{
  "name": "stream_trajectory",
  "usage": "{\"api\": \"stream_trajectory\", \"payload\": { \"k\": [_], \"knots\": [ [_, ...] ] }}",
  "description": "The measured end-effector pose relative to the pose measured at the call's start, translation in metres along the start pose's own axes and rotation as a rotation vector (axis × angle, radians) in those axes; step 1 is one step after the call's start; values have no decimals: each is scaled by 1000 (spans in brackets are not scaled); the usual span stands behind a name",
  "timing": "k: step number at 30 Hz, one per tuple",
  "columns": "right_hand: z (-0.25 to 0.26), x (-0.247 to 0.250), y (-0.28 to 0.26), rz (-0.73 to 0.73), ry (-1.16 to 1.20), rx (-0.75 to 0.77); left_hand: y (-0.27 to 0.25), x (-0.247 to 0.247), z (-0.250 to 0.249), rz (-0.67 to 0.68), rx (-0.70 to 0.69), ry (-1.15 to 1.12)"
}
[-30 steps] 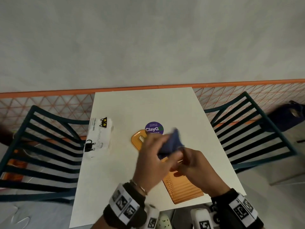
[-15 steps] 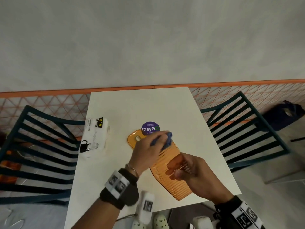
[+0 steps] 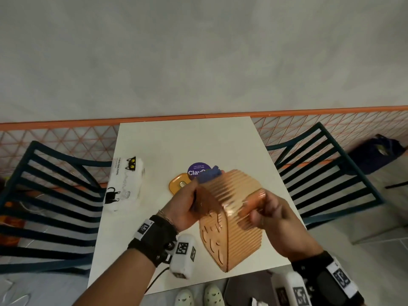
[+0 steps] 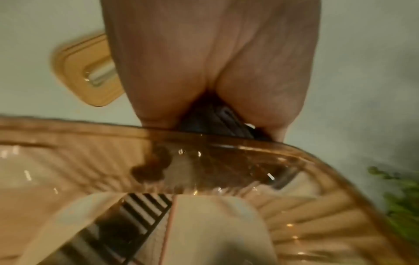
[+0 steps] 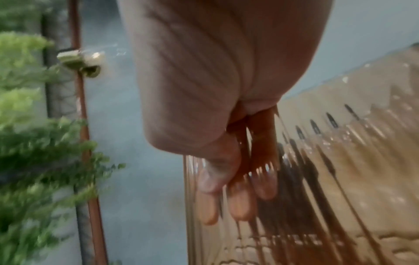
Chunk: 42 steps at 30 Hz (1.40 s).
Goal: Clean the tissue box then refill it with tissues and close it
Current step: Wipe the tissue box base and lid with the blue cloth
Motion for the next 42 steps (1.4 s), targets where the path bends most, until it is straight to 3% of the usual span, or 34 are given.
{"api": "stream_trajectory", "payload": {
  "k": [6, 10, 13, 20, 24, 27, 32, 37, 42],
  "knots": [
    [-5, 21, 7, -202, 459, -20, 8, 8, 52, 57, 110, -129],
    [-29, 36, 6, -389, 582, -46, 9, 28, 68, -54, 23, -364],
    [-35, 30, 9, -468, 455, 0, 11, 24, 78, -115, -16, -483],
    [-24, -11, 19, -381, -71, 105, 2, 16, 67, -211, -116, -525],
    [-43, -31, 25, -211, -521, 64, -4, -7, 50, -149, -94, -400],
    [-43, -38, 32, 14, -746, 80, -13, -6, 40, -134, -108, -288],
    [-25, -52, 26, 189, -698, 135, -35, -13, 21, -255, -257, 109],
    [-11, -49, 25, 199, -621, 193, -53, -14, 4, -583, -508, 556],
    [-21, -38, 26, 170, -538, 40, -60, -13, -7, -733, -581, 760]
  ]
}}
Point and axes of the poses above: each hand's wrist, its own y-axis towards the middle knuckle, its own x-axis out of the back of the hand, z = x × y, the point moved 8 cm from there along y, towards the middle knuckle, and after that the axes turned 11 degrees about x, right-handed, at the moved point
